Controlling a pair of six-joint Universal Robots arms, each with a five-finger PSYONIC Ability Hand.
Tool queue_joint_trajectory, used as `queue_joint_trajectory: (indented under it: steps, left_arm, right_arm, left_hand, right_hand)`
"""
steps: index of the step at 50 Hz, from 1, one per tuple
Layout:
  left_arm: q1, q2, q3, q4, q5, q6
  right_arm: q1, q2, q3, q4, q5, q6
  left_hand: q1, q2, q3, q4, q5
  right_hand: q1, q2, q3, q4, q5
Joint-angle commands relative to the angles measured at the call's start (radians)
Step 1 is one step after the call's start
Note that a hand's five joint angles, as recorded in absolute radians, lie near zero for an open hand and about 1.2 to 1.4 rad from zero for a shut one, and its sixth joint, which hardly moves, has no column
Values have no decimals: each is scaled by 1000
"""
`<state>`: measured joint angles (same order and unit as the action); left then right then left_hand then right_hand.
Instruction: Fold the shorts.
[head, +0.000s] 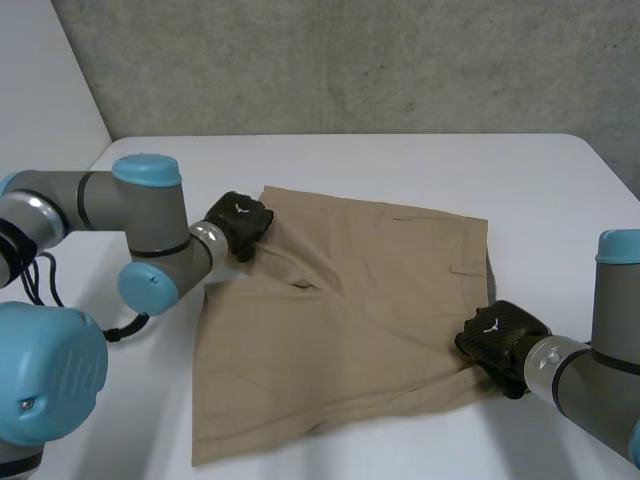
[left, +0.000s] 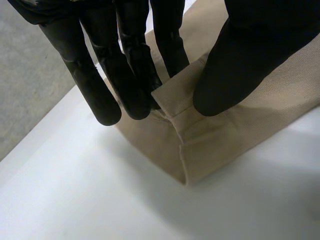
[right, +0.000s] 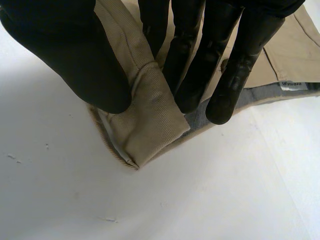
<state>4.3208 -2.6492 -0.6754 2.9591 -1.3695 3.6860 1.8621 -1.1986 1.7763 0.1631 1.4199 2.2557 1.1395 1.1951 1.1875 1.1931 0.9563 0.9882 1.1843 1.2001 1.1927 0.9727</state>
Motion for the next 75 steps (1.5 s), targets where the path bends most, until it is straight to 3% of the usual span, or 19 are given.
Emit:
queue_joint_trajectory:
  steps: [1, 7, 16, 20, 24, 30, 36, 45, 58, 61, 64, 65, 66, 67, 75]
  left_arm:
    - [-3, 164, -185, -14, -154, 72]
    - [5, 210, -295, 21, -192, 140]
    - [4, 242, -362, 48, -223, 137]
    - [-6, 255, -371, 44, -223, 131]
    - [-6, 351, -417, 48, -224, 103]
    - [-6, 575, -578, 51, -223, -90]
    - [-15, 796, -849, 28, -218, -277]
    - [-156, 945, -1199, -6, -211, -342]
    - [-219, 928, -1319, 57, -215, -455]
    - [-219, 881, -1317, 93, -240, -455]
    - [-228, 851, -1310, 118, -286, -454]
    - [-231, 850, -1307, 121, -299, -454]
    - [-239, 847, -1300, 132, -331, -449]
    - [-243, 847, -1293, 141, -350, -446]
    - [-263, 851, -1167, 181, -384, -408]
  right_arm:
    - [0, -3, 0, 1, 1, 1]
    - [0, -4, 2, 1, 2, 1]
    - [3, -6, 8, -1, 1, 2]
    - [3, -7, 6, -10, 1, 22]
    - [2, -10, -6, -13, -4, 83]
    - [3, -13, -29, -14, -6, 188]
    - [2, -13, -55, -39, -6, 323]
    - [2, -12, -92, -116, -9, 605]
    - [-1, -12, -92, -116, -55, 622]
    - [-1, -12, -90, -116, -52, 622]
    - [-3, -13, -87, -117, -50, 622]
    - [-3, -15, -87, -116, -50, 622]
    - [-3, -15, -87, -116, -50, 622]
    - [-1, -16, -89, -117, -50, 622]
    - [-1, -42, -107, -117, -49, 617]
  left_hand:
    - [257, 201, 209, 203, 265]
    - [257, 201, 209, 203, 265]
    - [257, 201, 209, 203, 265]
    - [-593, -648, -641, -646, -584]
    - [-709, -764, -757, -762, -700]
    - [-770, -826, -818, -824, -762]
    - [-750, -805, -798, -803, -741]
    - [-747, -803, -795, -801, -738]
    - [-653, -709, -701, -707, -644]
    - [-545, -600, -593, -598, -536]
    - [-272, -328, -320, -326, -263]
    - [-141, -196, -189, -194, -132]
    - [178, 122, 130, 124, 186]
    - [256, 200, 208, 202, 265]
    - [257, 201, 209, 203, 265]
  right_hand:
    - [408, 212, 196, 204, 249]
    - [408, 212, 196, 204, 249]
    - [408, 212, 196, 204, 249]
    - [408, 212, 196, 204, 249]
    - [408, 212, 196, 204, 249]
    - [408, 212, 196, 204, 249]
    - [408, 212, 196, 204, 249]
    - [408, 212, 196, 204, 249]
    - [408, 212, 196, 204, 249]
    - [408, 212, 196, 204, 249]
    - [408, 212, 196, 204, 249]
    - [408, 212, 196, 204, 249]
    - [408, 212, 196, 204, 249]
    - [408, 212, 196, 204, 249]
    - [408, 212, 196, 204, 249]
